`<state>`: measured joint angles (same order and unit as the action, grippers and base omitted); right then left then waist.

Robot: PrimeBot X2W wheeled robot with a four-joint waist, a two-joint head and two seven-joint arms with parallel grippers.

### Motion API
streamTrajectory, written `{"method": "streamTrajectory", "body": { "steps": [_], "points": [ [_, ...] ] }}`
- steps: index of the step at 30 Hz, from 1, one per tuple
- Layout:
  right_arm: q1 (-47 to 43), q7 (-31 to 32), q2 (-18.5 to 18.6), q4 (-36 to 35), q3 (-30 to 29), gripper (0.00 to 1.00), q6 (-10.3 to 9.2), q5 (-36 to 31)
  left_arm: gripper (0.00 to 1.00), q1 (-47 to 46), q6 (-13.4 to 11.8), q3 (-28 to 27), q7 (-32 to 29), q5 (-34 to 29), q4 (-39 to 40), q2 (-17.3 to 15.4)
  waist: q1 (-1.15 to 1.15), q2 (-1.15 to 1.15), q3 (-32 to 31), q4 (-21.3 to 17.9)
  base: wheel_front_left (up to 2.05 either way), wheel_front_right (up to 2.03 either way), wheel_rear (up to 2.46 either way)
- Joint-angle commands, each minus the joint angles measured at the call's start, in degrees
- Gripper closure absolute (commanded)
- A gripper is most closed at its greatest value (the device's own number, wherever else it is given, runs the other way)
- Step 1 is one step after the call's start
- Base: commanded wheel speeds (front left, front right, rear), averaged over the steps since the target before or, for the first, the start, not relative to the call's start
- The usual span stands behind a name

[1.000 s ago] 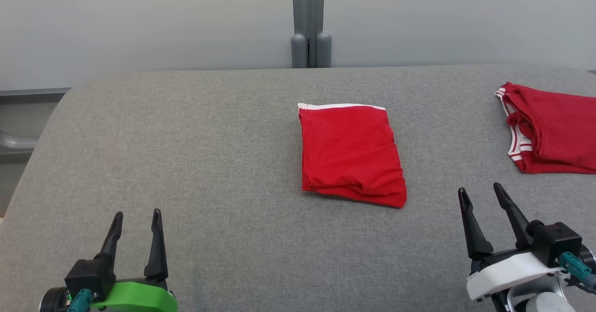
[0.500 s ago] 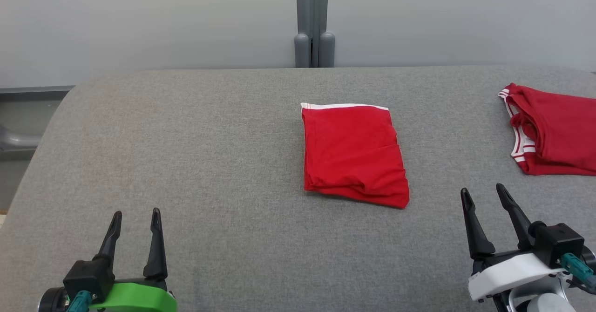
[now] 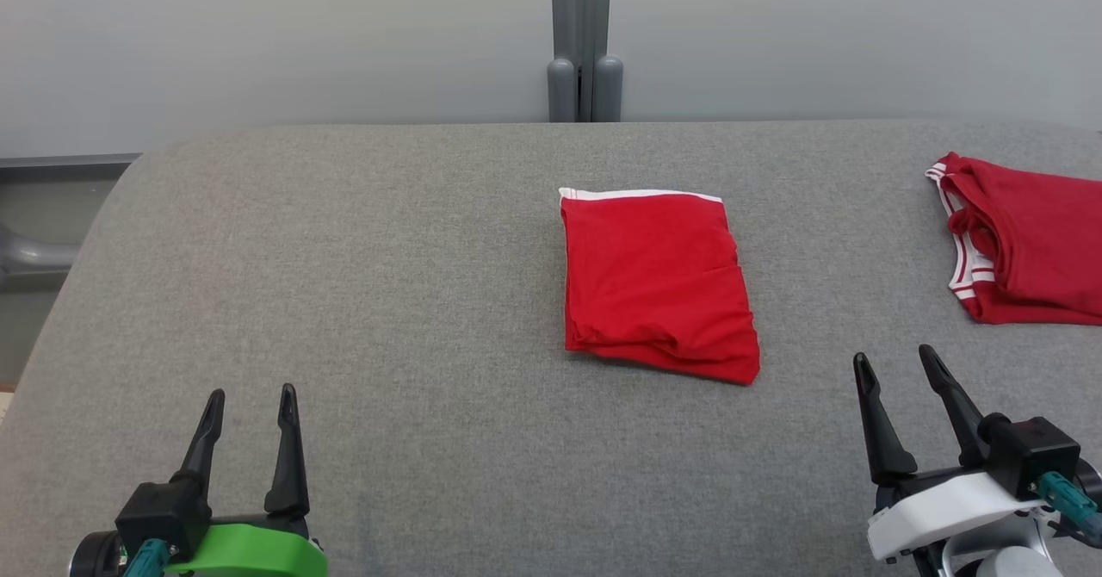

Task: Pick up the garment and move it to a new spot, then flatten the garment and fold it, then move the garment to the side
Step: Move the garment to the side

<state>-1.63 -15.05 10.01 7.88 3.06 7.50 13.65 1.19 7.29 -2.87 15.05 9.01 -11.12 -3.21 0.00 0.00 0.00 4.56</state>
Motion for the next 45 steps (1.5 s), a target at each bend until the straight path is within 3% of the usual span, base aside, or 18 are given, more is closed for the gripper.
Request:
{"method": "streamTrajectory", "body": {
  "steps": [1,8,16,26,36,43,44,45],
  "points": [
    [-0.23,-0.14,0.13,0.19,-0.21,0.0,-0.03,-0.22,0.0,0.88,-0.26,-0.12,0.11,-0.55,0.28,-0.08,0.0,0.0,0.04,0.04,0.0,0.0,0.0],
    [3.22,-0.15,1.17,0.94,0.8,0.0,-0.02,-0.14,0.0,-0.09,-0.31,-0.15,0.11,-0.44,0.46,-0.03,0.0,0.0,1.15,0.3,0.0,0.0,0.0],
    [15.85,-0.14,5.07,5.77,5.97,0.0,-0.03,-0.34,0.0,-2.8,-0.24,0.83,0.11,-0.78,0.41,0.01,0.0,0.0,4.51,2.32,0.0,0.0,0.0],
    [33.23,1.61,7.86,22.55,11.79,0.0,-0.03,1.14,0.0,-7.91,-0.38,4.14,0.11,0.41,0.02,0.24,0.0,0.0,11.51,7.51,0.0,0.0,0.0],
    [37.72,1.27,6.66,38.87,13.7,0.0,-0.03,5.26,0.0,-11.35,-1.51,8.1,0.11,2.96,-0.71,0.26,0.0,0.0,15.85,10.33,0.0,0.0,0.0],
    [38.71,2.22,3.78,47.48,15.12,0.0,-0.03,10.04,0.0,-12.4,-2.02,9.43,0.11,3.58,-1.04,0.27,0.0,0.0,17.08,10.74,0.0,0.0,0.0],
    [38.45,2.62,3.23,48.25,15.42,0.5,-0.03,10.83,0.0,-12.54,-2.13,9.54,0.11,3.66,-1.07,0.27,0.0,0.0,17.11,10.74,0.0,0.0,0.0],
    [38.37,2.57,2.44,48.63,15.87,0.81,-0.03,12.01,0.0,-12.68,-2.29,9.61,0.11,3.72,-1.11,0.27,0.0,0.0,17.13,10.64,0.0,0.0,0.0]
  ]
}}
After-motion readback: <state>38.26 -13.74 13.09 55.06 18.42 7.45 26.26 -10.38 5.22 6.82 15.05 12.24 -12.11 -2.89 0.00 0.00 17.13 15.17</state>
